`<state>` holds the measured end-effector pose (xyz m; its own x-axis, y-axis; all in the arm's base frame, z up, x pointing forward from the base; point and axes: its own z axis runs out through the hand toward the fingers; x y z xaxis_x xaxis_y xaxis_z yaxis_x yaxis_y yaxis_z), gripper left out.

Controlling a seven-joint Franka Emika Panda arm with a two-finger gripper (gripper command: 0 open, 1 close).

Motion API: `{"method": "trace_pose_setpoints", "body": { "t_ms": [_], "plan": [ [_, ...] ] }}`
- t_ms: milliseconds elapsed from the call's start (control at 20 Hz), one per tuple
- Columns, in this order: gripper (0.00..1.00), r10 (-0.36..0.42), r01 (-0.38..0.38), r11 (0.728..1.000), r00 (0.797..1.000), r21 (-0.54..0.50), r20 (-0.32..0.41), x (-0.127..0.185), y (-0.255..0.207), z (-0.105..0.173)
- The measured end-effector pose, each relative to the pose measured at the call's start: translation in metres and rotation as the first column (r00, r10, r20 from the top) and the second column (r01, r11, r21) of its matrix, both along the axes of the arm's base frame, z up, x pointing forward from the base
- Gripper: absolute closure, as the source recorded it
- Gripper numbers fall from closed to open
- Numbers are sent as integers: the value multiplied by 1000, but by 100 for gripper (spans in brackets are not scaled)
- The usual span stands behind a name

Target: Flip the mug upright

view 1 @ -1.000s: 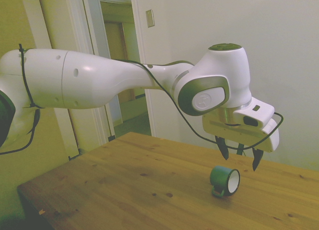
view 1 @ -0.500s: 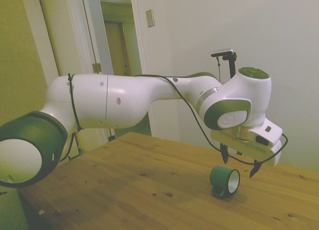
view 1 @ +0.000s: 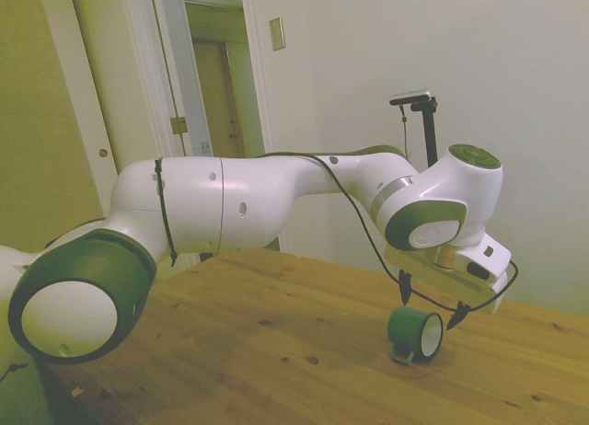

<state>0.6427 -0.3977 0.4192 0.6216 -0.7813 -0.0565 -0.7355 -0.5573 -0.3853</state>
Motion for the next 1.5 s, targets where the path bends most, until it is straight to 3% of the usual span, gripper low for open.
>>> {"method": "trace_pose_setpoints", "body": {
  "t_ms": [150,400,1000,1050,1500],
  "plan": [
    [0,13,-13,998,1000,54,7,2,4,-10],
    [0,36,-49,985,996,167,79,8,15,-13],
    [0,96,-122,919,992,374,87,7,28,-54],
    [100,94,-123,914,991,386,93,7,27,-54],
    [100,80,-136,872,987,469,138,12,22,-82]
  ]
}}
